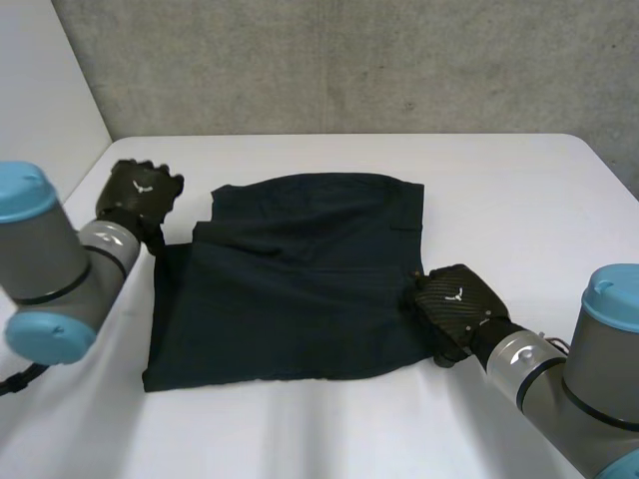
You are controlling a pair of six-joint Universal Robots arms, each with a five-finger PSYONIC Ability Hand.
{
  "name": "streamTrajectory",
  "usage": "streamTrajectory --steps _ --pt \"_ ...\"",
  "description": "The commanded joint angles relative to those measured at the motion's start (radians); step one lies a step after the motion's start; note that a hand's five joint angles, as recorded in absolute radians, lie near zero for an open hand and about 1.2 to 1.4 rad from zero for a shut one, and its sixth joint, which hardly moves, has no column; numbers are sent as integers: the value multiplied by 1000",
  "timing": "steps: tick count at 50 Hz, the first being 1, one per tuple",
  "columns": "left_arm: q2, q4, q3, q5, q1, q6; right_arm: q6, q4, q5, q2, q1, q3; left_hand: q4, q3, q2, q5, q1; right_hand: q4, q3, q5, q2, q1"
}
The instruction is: Fold the shorts.
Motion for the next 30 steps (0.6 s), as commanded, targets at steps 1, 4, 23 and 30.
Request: streamTrajectory --steps 1,4,23,30 --pt "243 -93 -187 145 8 -153 -9 -1 0 55 3 -25 53 39 48 58 41 127 127 147 127 198" --pt "296 -168 -265 230 13 -162 -11 -1 -2 71 3 -38 94 80 89 99 82 276 275 296 276 346" --pt "313 -98 -576 213 34 -155 7 17 15 48 -4 -31 356 342 350 360 344 872 871 892 872 942" --pt "250 -64 -554 190 34 -153 7 45 15 46 -4 -23 450 436 444 454 438 872 871 892 872 942"
